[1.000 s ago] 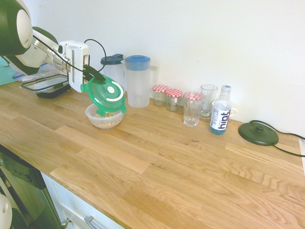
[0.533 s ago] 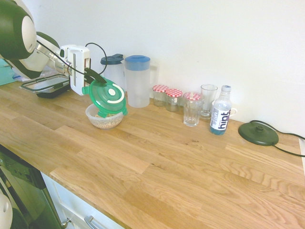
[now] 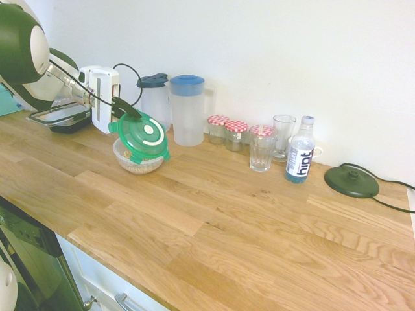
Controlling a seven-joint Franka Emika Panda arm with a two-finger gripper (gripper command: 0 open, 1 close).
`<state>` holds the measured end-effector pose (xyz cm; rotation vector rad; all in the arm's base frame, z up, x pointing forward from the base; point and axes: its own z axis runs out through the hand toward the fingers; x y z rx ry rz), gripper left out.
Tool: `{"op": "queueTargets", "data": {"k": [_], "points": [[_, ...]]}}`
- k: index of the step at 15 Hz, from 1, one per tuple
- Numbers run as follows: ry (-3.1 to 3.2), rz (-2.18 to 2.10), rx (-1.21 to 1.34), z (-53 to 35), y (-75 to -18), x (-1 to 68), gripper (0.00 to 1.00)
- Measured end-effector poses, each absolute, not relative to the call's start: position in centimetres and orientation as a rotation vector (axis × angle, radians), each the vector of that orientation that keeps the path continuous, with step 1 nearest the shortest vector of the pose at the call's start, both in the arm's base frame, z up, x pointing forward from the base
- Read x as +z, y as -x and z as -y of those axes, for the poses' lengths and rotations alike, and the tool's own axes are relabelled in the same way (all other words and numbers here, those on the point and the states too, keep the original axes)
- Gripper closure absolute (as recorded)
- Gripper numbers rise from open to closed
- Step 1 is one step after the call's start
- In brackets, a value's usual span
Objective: Cover the lid of food container
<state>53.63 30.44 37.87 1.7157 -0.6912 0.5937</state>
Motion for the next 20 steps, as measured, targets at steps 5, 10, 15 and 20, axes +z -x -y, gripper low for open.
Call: {"op": "queueTargets", "data": {"k": [5, 10, 15, 20], "points": [[-1.734, 0.681, 0.599, -31.7, -52.8, 37.8, 0.0], [-1.821, 0.67, 0.562, -33.9, -51.0, 38.2, 0.0], [-1.979, 0.699, 0.473, -37.0, -48.9, 39.9, 0.0], [-2.133, 0.778, 0.344, -38.7, -47.0, 44.5, 0.0]]}}
